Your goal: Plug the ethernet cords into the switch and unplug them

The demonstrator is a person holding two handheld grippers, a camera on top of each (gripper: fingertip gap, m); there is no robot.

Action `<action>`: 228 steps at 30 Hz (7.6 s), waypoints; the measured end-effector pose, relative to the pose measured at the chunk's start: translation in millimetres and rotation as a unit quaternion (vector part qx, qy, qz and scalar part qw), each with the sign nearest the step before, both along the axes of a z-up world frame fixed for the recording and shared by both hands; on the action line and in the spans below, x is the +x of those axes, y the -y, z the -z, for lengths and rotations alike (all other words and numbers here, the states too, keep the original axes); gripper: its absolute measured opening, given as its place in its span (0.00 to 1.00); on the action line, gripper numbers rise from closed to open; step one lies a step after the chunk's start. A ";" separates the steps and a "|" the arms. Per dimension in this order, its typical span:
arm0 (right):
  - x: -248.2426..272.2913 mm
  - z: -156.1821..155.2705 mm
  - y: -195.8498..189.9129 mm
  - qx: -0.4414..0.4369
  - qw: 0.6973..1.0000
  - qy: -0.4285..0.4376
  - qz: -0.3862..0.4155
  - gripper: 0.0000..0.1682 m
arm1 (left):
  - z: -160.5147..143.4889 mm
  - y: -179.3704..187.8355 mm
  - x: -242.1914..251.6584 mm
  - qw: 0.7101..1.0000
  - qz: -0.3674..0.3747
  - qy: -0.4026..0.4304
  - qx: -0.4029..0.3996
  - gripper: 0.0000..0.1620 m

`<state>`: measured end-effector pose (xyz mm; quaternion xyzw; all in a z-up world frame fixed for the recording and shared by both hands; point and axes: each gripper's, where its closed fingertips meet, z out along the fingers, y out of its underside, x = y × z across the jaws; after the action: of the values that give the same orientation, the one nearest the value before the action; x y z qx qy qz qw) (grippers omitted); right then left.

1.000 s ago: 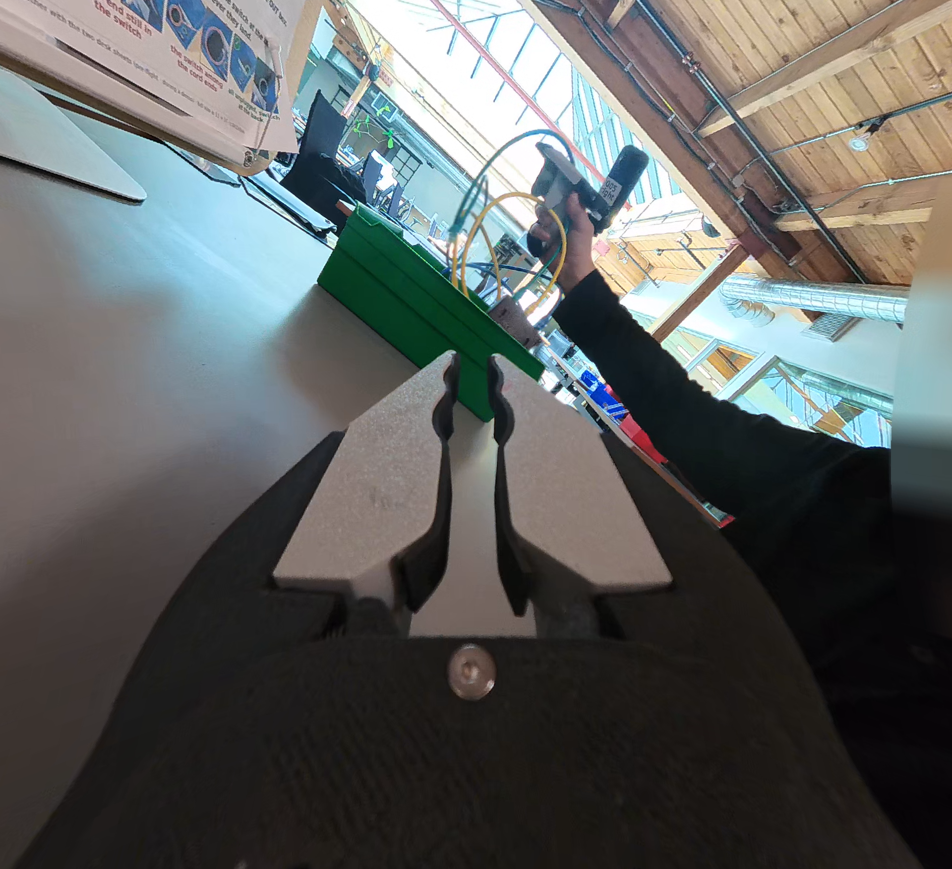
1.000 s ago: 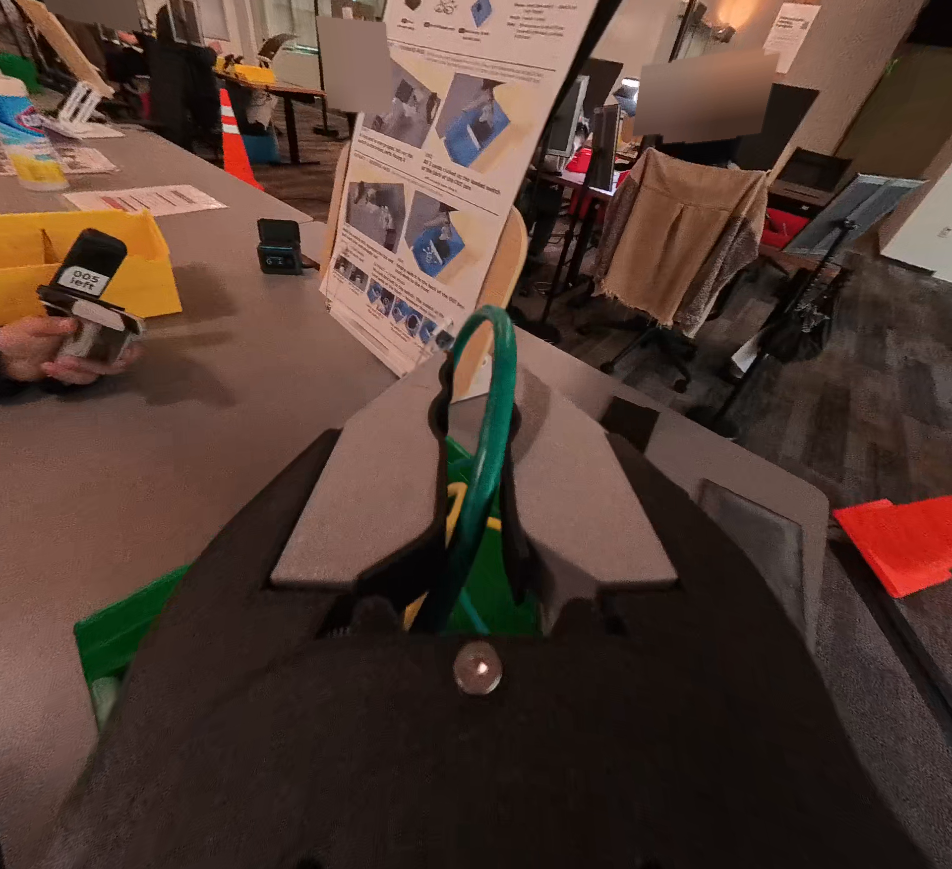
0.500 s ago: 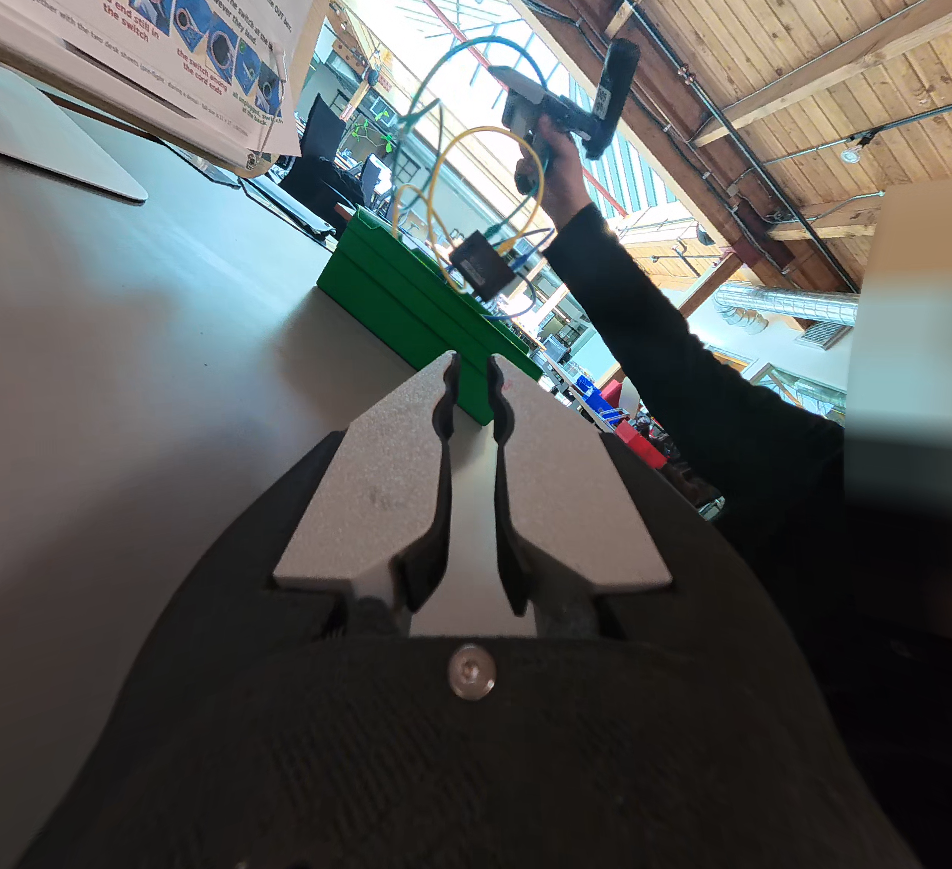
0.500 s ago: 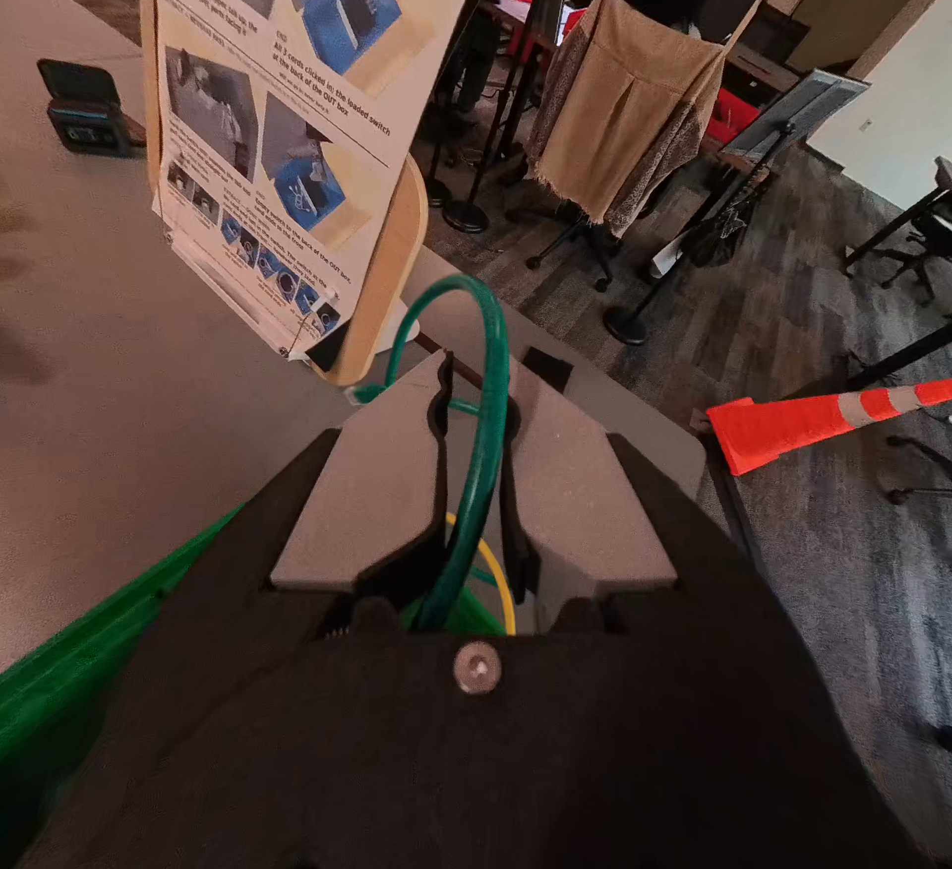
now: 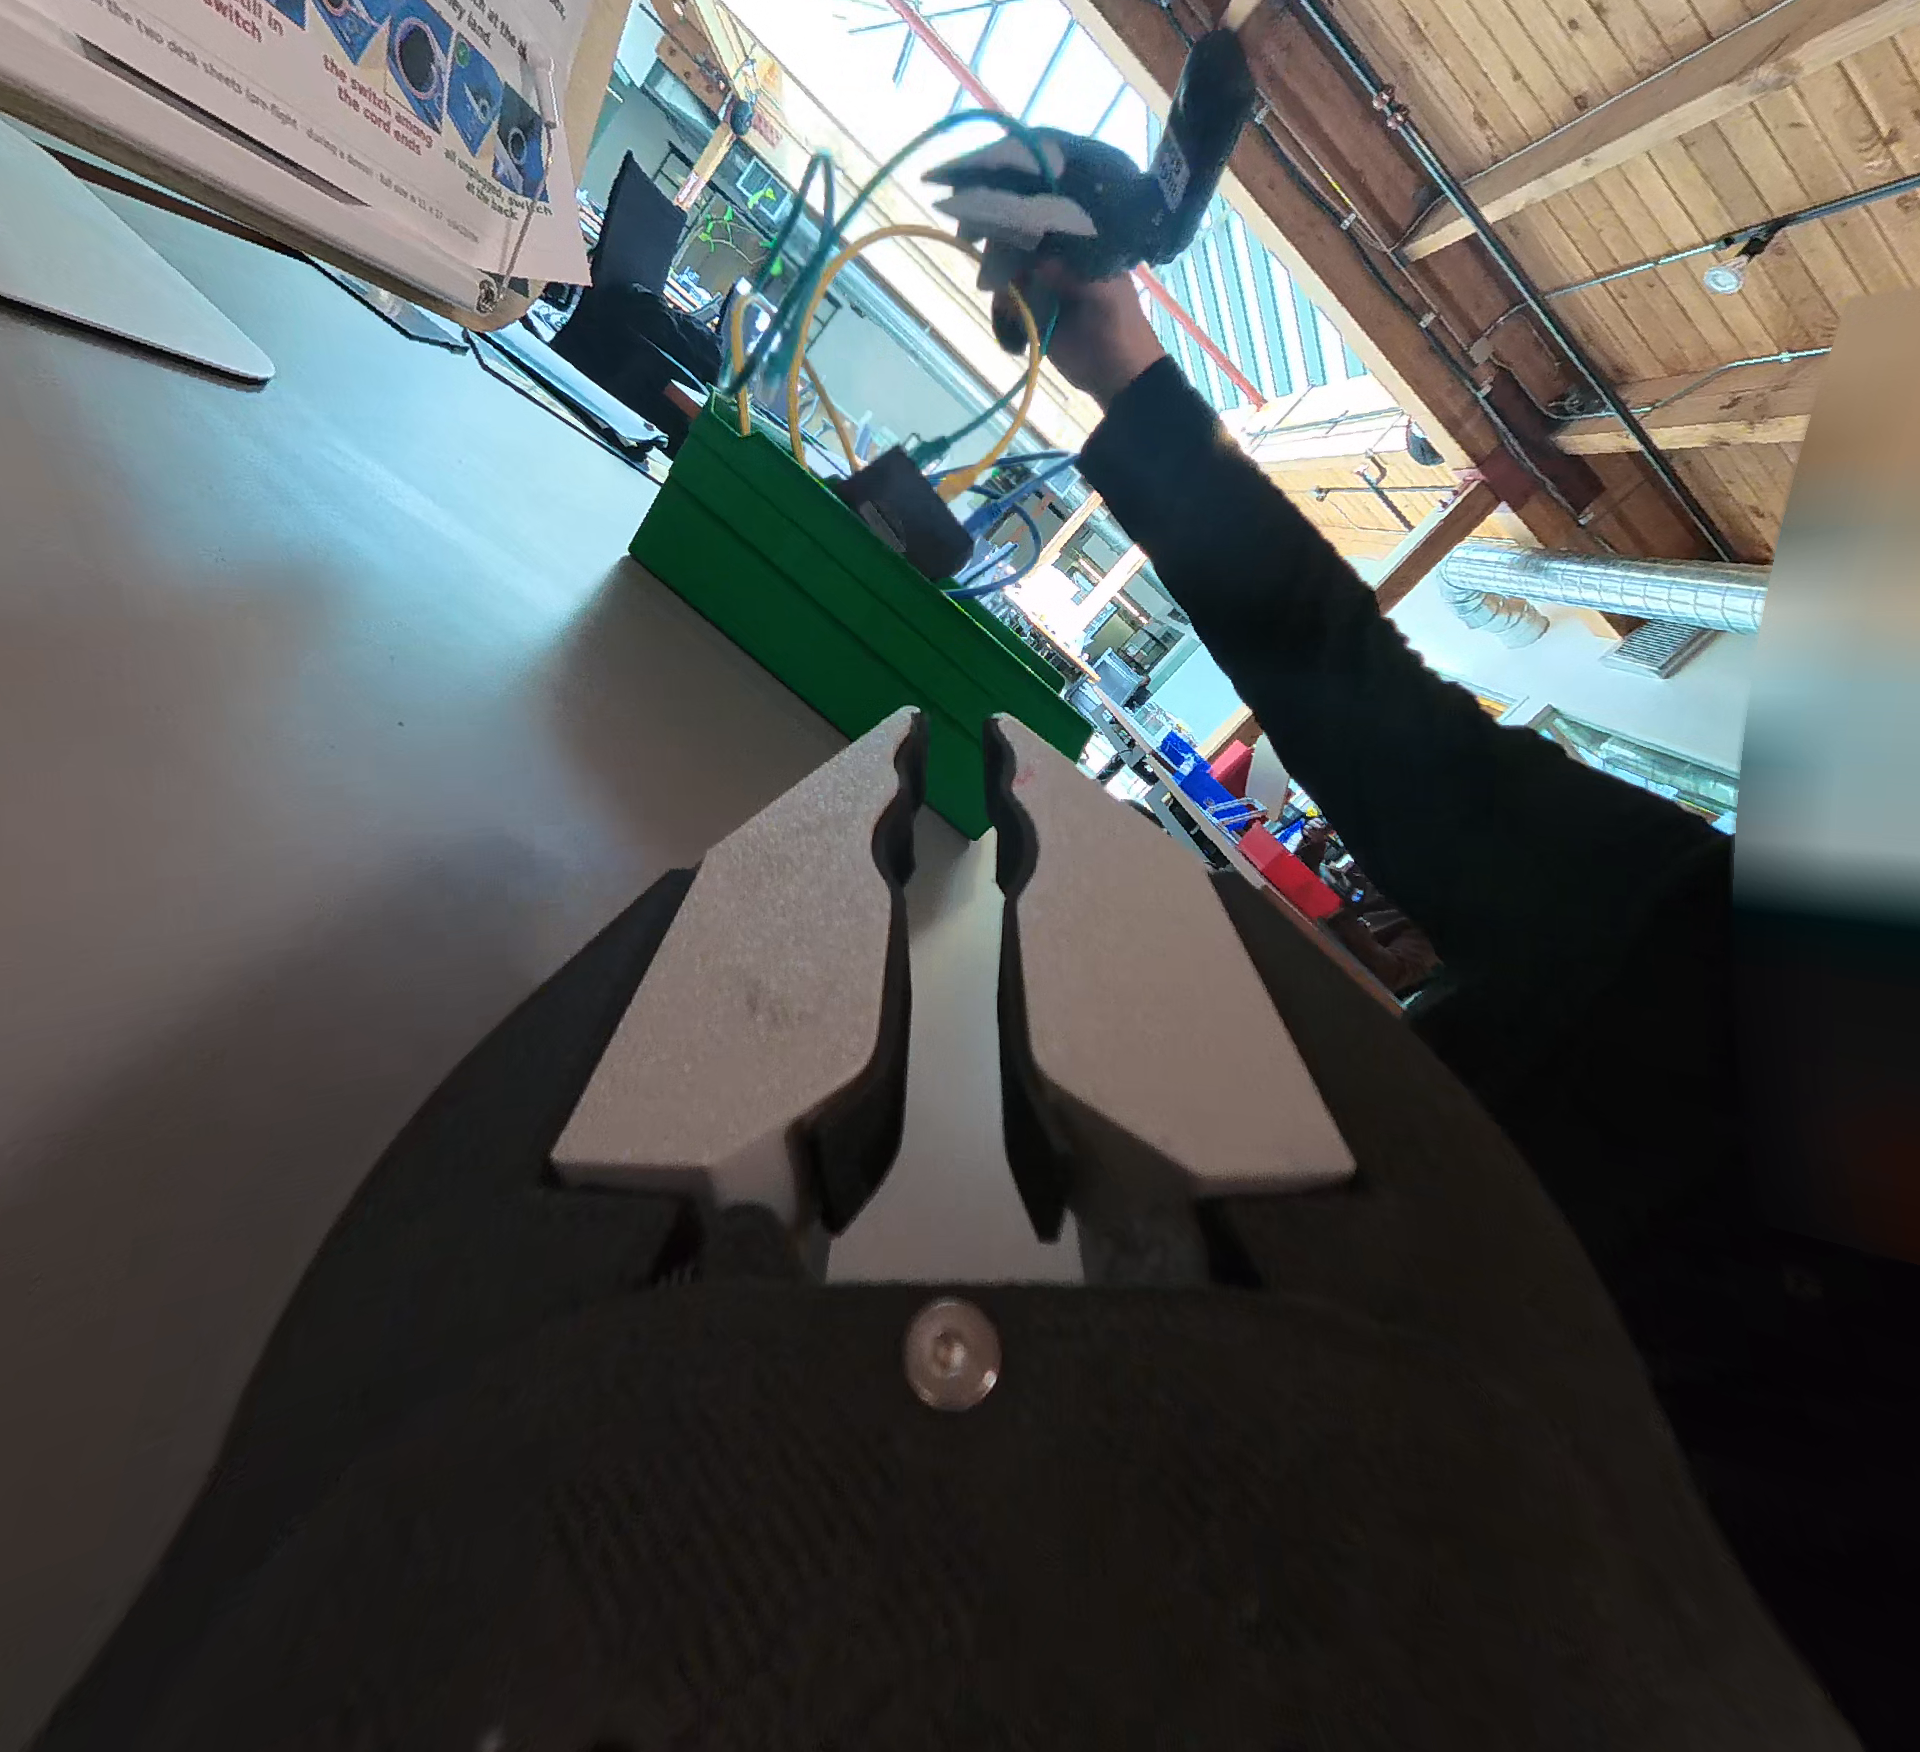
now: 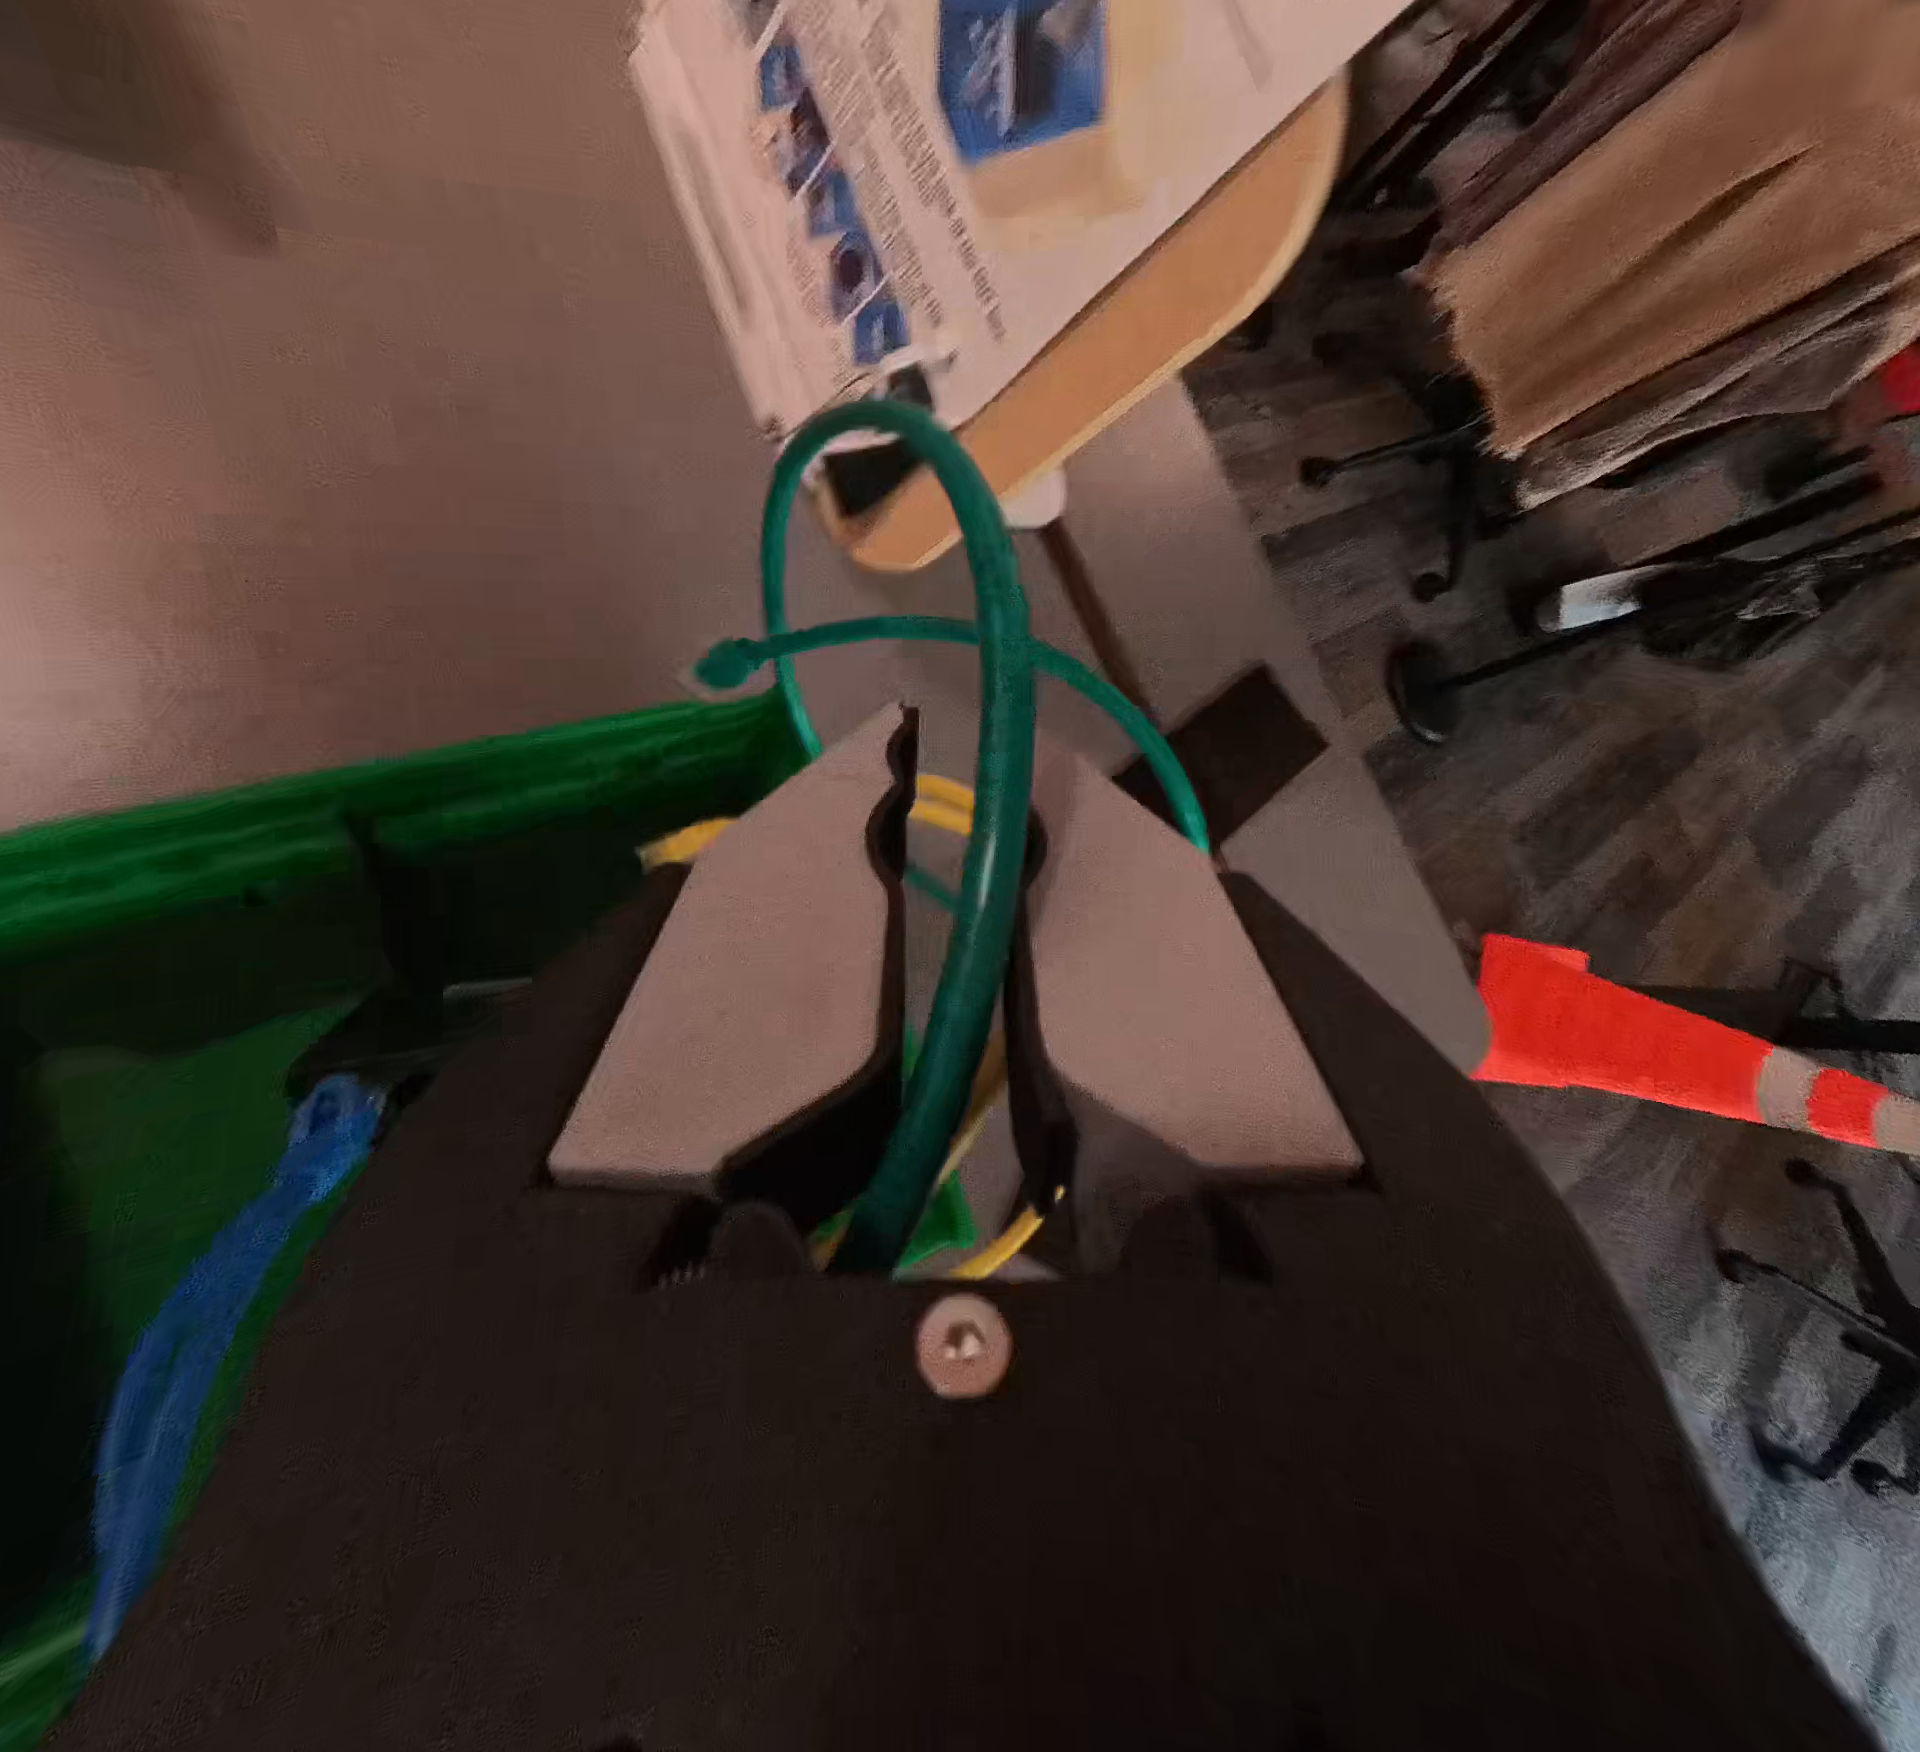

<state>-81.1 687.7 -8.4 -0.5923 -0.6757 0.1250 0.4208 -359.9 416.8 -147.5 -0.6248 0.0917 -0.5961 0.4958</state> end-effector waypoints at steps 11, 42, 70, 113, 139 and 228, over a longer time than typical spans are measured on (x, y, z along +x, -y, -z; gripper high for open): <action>65.8 162.3 4.3 -0.063 0.949 0.307 0.037 0.07 | 0.3 -0.1 0.5 1.000 -0.001 -0.001 -0.001 0.05; 163.3 114.1 184.6 -0.179 0.899 -0.081 0.392 0.44 | 3.0 4.9 11.1 1.000 0.025 -0.014 -0.005 0.05; 61.9 91.5 81.8 0.021 0.940 0.224 0.258 0.01 | 3.1 8.1 14.6 0.999 0.030 -0.016 -0.004 0.05; 8.3 188.4 214.6 -0.078 0.940 -0.119 0.311 0.15 | 48.8 190.4 -198.5 0.658 -0.460 -0.579 -0.143 0.03; -253.9 85.6 421.1 -0.115 0.958 -0.263 0.000 0.40 | -106.3 230.3 -134.0 0.662 -0.533 -0.524 0.064 0.02; -125.6 141.2 366.7 -0.180 0.963 -0.200 -0.003 0.40 | -48.8 169.9 -111.1 0.781 -0.413 -0.467 -0.048 0.35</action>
<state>-206.7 321.1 -149.5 -0.6189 -0.5460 0.3621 0.4334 -471.0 246.8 -98.8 -0.8277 0.0165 0.0263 0.5603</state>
